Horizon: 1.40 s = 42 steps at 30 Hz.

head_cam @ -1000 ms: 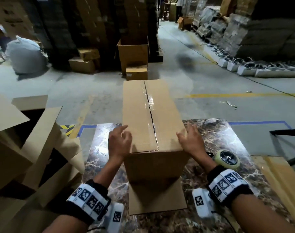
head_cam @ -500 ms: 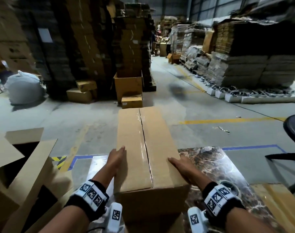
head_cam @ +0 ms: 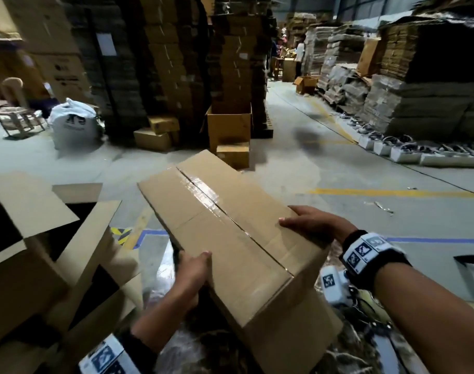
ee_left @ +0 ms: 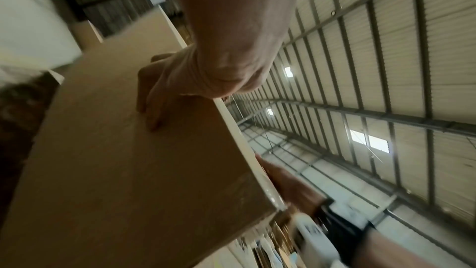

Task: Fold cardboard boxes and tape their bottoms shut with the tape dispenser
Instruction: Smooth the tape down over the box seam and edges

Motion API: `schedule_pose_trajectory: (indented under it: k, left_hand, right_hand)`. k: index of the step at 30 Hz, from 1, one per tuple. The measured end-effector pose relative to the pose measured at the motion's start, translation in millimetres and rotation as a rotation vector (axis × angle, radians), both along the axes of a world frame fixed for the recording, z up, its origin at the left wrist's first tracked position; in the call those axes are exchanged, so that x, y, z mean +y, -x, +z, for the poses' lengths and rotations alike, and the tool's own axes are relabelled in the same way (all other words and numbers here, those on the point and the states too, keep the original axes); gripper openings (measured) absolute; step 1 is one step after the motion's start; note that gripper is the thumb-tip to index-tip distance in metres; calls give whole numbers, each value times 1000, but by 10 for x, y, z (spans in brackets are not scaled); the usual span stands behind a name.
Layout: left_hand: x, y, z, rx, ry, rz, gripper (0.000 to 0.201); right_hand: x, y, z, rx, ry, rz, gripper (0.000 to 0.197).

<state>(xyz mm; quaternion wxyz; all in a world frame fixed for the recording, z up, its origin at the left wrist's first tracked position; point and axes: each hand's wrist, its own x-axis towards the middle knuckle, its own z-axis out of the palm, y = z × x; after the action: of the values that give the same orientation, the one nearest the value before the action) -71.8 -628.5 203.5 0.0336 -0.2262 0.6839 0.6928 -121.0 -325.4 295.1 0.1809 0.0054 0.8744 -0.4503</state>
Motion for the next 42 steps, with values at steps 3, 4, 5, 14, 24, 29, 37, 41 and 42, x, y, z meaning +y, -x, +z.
schedule_pose_trajectory:
  k: [3,4,5,14,24,29,37,41,42]
  left_hand:
    - [30,-512,-156,-146,-82,-35,37]
    - [21,-598,-248,-200,-109,-64,40]
    - [16,-670,-271,-234,-128,-78,44]
    - [-900,222,-84,-37,404,177,90]
    - [-1965,1472,61,16,715,-10,60]
    - [-2034,1637,180,104,524,-9,58]
    - [-2167,1430,1094,211,460,-37,43]
    - [-2084,1034,1160,226,518,41,42]
    - [-2043,920,1106,229,520,44,45]
  right_hand:
    - [-133,143,-137,0,-186,151,43]
    - [-223,174,-223,17,-263,178,43]
    - [-309,205,-325,47,-357,188,46]
    - [-912,-277,-625,129,-790,59,75]
    - [-943,-1294,-850,-73,-567,-426,92]
    - [-940,-1016,-808,11,-397,-536,81]
    - [-318,19,-79,271,-410,-509,72]
    - [-224,469,118,353,-440,-355,58]
    - [-208,532,105,352,-462,-306,54]
